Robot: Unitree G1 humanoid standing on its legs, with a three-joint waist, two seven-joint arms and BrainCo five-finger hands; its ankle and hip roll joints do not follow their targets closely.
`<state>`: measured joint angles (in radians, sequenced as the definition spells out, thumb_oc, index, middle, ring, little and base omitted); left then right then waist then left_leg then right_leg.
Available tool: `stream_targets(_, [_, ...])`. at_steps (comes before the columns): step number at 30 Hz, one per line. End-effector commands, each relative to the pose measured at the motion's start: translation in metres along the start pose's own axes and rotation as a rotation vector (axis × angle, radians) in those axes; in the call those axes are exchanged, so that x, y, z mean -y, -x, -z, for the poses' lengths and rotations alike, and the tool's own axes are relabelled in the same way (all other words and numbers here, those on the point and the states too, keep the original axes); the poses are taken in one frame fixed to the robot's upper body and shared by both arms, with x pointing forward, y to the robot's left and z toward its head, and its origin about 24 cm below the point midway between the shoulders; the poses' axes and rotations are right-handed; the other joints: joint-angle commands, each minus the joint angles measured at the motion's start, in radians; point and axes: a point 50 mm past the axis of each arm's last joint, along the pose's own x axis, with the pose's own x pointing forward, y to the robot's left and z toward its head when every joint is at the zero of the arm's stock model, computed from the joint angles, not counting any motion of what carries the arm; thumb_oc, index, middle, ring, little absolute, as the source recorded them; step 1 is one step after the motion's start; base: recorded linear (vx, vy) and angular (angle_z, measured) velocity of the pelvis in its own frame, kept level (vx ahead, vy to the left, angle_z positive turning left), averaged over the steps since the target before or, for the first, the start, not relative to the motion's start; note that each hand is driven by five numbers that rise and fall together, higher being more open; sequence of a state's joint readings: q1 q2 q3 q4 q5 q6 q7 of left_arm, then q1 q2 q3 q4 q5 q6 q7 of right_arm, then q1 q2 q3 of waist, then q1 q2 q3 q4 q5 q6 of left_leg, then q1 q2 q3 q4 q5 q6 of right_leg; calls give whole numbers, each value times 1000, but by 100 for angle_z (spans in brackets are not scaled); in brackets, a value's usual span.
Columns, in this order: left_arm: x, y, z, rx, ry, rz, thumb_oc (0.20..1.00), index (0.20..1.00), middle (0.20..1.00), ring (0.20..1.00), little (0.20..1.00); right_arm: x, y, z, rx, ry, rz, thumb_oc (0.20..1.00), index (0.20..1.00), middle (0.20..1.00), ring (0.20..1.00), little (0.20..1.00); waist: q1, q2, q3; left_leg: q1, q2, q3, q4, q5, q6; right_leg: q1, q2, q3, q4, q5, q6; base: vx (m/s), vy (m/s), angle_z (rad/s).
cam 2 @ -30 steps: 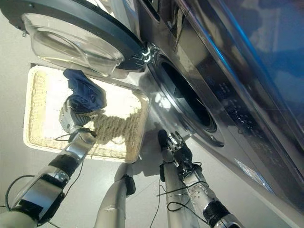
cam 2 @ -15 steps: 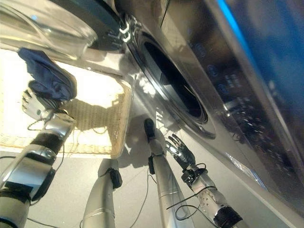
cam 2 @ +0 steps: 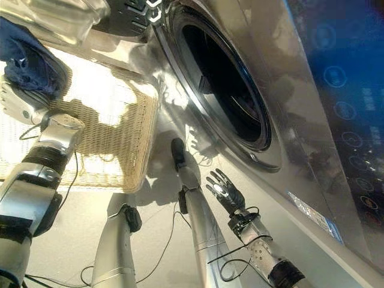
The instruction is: Put the clothes into the washing machine.
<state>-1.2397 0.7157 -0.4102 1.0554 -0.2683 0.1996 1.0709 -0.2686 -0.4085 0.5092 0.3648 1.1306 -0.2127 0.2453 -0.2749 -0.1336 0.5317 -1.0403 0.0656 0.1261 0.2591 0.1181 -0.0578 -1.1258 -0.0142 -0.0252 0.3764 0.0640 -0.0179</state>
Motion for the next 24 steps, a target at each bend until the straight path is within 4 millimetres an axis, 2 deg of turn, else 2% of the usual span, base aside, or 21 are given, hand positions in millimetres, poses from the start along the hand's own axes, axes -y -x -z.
stream_targets(1, [1,-3,-27,84,57,62,200,200,200,200,200,-6,9,13,-20,-46,-35,1000,1000,1000,1000,1000,-3,-62,-12,16,-75,-3,159,-176,2,67,87,36,-143,66,70,-31,45,3])
stream_targets(8, [0,-3,-37,126,125,61,200,200,200,200,200,-4,10,14,-12,-54,-33,1000,1000,1000,1000,1000,7,-56,-12,47,-84,-14,124,-158,2,94,91,41,-150,61,68,-31,8,2])
stream_targets(9, [-1,-4,-42,132,146,60,200,200,200,200,200,-5,7,10,3,-47,-38,1000,1000,1000,1000,1000,3,-58,-12,25,-88,2,113,-123,7,71,82,41,-157,89,62,-100,-36,3])
stream_targets(12, [4,3,-36,140,185,96,200,200,200,200,200,-8,6,12,22,-57,-32,1000,1000,1000,1000,1000,24,-40,-12,69,-87,-6,51,-91,4,106,77,32,-170,83,62,-100,-45,8])
stream_targets(16, [11,15,-13,118,191,162,200,200,200,200,200,-11,5,12,37,-49,-22,1000,1000,1000,1000,1000,57,-11,-12,124,-88,-28,-26,-48,3,152,78,23,-175,70,59,-75,-53,7])
stream_targets(20, [14,26,19,68,195,216,200,200,200,200,200,-11,6,10,58,-35,8,1000,1000,1000,1000,1000,93,19,-12,184,-83,-49,-90,-10,-2,205,68,2,-185,61,59,-86,-69,5])
stream_targets(21, [14,32,35,40,204,233,200,200,200,200,200,-10,6,9,72,-29,31,1000,1000,1000,1000,1000,109,31,-12,209,-82,-55,-111,2,-5,230,62,-10,-190,59,59,-71,-51,9])
stream_targets(24, [13,41,55,-5,232,252,200,200,200,200,200,-10,5,8,79,-5,60,1000,1000,1000,1000,1000,128,47,-12,247,-76,-57,-150,22,-11,267,57,-25,-200,56,60,-74,-34,8])
